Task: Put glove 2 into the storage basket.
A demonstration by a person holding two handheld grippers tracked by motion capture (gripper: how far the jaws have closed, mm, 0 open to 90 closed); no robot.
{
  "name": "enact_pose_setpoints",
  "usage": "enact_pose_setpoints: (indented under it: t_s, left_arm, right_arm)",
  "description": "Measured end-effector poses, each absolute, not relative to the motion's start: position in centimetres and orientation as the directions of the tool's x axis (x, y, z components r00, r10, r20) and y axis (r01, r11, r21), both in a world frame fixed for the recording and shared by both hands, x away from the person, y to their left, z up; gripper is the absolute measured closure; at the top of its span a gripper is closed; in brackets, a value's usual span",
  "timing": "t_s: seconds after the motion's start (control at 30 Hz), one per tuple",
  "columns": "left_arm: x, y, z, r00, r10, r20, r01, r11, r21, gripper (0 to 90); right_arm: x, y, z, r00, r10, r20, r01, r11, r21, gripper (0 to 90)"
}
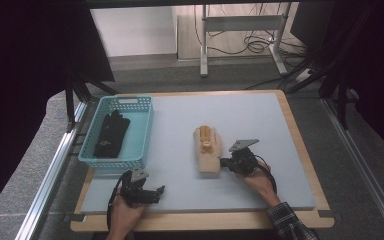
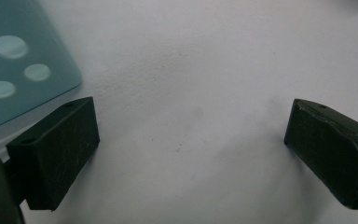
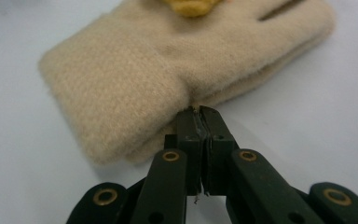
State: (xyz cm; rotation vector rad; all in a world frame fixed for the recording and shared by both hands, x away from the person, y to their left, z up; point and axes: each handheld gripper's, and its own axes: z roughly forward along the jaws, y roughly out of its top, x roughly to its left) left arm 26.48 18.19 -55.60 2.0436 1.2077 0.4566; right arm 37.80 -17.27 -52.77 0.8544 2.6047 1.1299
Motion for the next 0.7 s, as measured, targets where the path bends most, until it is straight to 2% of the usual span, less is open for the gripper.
enact_pose_setpoints:
  t_s: [0.23,0.5,0.7]
  left_arm:
    - [26.5,18.2,-55.6,0.500,0.864,-0.052,0.614,-0.312,0.725,3.2]
    - [26.5,18.1,-55.6,0.497,0.866,-0.051,0.614,-0.310,0.726,3.2]
    - [26.5,18.1,-55.6,0.494,0.868,-0.049,0.617,-0.310,0.723,3.2]
  right_arm:
    - [37.3,-14.7,-53.0,-0.844,0.532,0.071,0.414,0.560,0.718,85.9]
    - [36.8,-11.1,-53.1,-0.865,0.501,0.030,0.366,0.590,0.719,84.8]
    - [36.7,-11.3,-52.8,-0.862,0.506,0.032,0.368,0.582,0.725,82.1]
